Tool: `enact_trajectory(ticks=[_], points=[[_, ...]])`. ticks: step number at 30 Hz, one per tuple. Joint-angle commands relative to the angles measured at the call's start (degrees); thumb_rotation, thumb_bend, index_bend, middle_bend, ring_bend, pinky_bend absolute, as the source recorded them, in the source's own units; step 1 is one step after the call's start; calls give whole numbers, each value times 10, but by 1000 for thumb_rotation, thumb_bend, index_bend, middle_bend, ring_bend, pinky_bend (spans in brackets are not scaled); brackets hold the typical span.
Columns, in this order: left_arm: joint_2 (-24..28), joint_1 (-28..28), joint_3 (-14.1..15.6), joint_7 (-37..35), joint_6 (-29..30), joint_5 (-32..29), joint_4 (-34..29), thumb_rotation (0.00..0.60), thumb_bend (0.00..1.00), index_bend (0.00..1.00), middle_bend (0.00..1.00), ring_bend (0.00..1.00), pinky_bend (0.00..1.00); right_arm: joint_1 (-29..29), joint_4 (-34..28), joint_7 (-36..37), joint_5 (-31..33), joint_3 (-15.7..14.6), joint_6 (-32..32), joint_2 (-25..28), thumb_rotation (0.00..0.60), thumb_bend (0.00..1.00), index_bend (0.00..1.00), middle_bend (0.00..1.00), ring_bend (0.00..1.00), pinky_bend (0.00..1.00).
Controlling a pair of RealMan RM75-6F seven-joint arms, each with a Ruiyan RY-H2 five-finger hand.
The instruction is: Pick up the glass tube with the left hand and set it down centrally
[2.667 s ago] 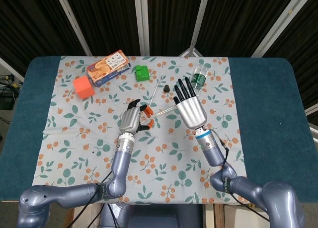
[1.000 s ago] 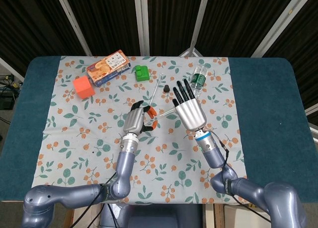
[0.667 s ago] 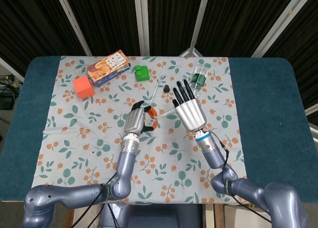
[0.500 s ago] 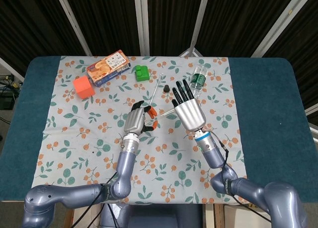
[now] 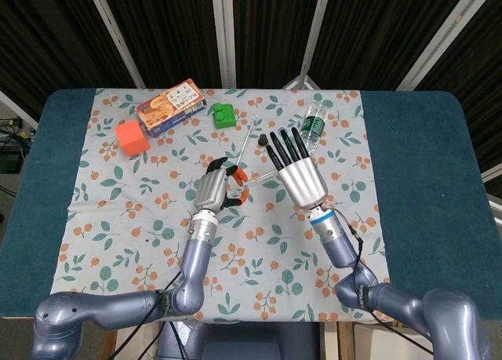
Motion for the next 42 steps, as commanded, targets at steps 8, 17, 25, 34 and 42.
enact_trajectory(ticks=[8,17,25,34,42], points=[[30,22,21,6,11,18,-39,600,719,532,518,93,0,-21,-45,-29,16,3,3,32,600,364,165,70,0,0],[78,64,64,13,19,31,-94,600,720,532,518,93,0,-48,-93,-50,37,7,12,73,600,364,159,68,0,0],[128,99,134,15,-3,67,-118,600,719,533,518,93,0,-68,-143,-68,54,14,23,105,600,365,158,66,0,0],[159,111,188,21,-39,106,-93,600,716,534,517,93,0,-79,-185,-78,63,16,25,125,600,364,158,56,0,0],[175,117,199,12,-67,109,-74,600,715,534,517,93,0,-83,-198,-80,71,15,22,127,600,365,158,51,0,0]])
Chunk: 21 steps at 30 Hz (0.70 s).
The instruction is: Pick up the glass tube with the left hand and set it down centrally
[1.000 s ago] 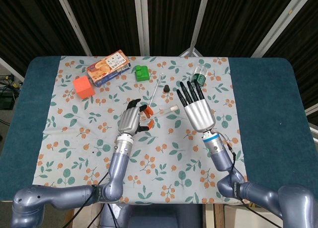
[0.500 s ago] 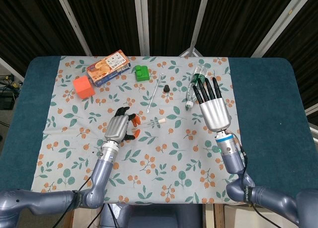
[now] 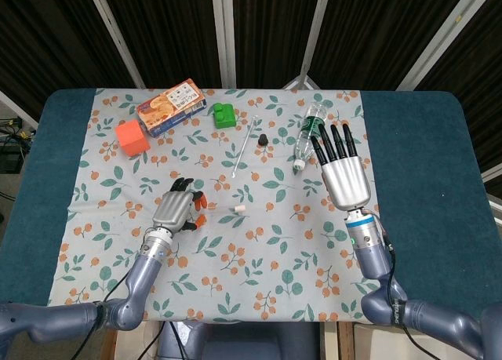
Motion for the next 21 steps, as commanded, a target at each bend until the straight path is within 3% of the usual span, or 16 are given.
enact_trajectory(ticks=[1,21], points=[[6,0,6,-1,-12,4,7,600,715,534,517,93,0,-1,-2,-1,1,-1,-1,0,600,365,158,51,0,0],[-4,-12,7,48,-36,-29,27,600,584,513,499,93,0,-5,-23,1,6,5,3,9,600,365,158,50,0,0]])
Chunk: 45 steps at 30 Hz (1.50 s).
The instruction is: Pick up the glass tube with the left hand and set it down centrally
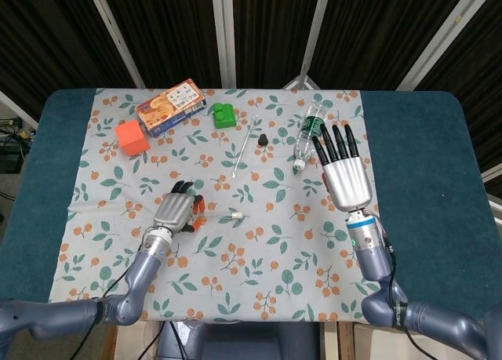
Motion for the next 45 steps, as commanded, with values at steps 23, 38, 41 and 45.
enact_trajectory(ticks=[23,38,41,45], points=[[65,41,-27,7,95,1,-117,600,286,196,177,7,0,-61,-95,43,32,-5,30,61,600,363,68,29,0,0],[296,232,121,-127,271,242,-257,600,202,162,150,6,0,-252,-222,276,20,-113,85,238,600,302,0,0,0,0],[326,275,159,-164,309,290,-255,600,202,162,150,6,0,-287,-209,315,-25,-145,114,259,600,301,0,0,0,0],[350,326,197,-200,361,347,-230,600,203,160,149,6,0,-325,-181,347,-80,-174,158,272,600,301,0,0,0,0]])
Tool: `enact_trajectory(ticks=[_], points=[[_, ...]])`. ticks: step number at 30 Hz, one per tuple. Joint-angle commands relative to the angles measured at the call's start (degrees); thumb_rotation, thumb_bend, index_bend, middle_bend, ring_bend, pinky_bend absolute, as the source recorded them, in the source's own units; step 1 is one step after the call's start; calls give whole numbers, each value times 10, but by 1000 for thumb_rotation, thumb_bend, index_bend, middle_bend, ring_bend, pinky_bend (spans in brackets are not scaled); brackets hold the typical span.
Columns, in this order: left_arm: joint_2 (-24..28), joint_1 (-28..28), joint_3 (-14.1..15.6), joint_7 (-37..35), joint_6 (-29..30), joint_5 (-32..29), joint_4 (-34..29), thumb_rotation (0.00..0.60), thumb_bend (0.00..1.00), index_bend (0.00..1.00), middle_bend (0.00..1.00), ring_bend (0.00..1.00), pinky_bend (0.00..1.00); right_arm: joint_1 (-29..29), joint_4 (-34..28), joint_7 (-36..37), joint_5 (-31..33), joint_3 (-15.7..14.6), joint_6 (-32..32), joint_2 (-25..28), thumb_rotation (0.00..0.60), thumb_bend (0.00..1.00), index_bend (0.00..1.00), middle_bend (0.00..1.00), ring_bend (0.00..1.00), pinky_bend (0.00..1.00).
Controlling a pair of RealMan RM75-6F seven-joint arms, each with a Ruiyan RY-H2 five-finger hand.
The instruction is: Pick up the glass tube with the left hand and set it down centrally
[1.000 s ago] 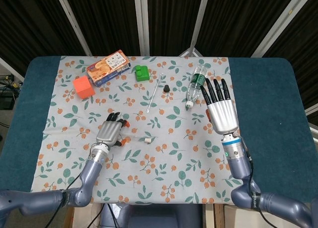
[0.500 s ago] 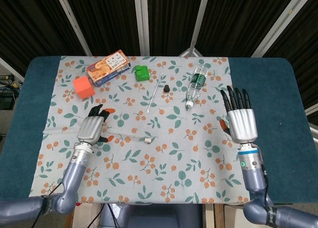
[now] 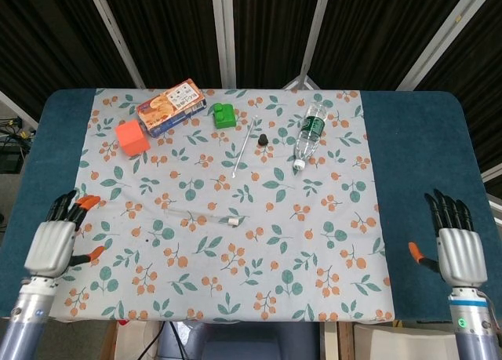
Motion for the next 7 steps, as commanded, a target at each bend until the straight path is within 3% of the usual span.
enact_trajectory(ticks=[1,7], points=[[32,49,36,-46,49,53,19,600,203,158,147,6,0,-43,27,37,-51,-34,46,21,600,301,0,0,0,0],[56,85,44,-92,78,72,53,600,203,150,143,6,0,-67,47,61,-72,-38,70,24,600,301,0,0,0,0]])
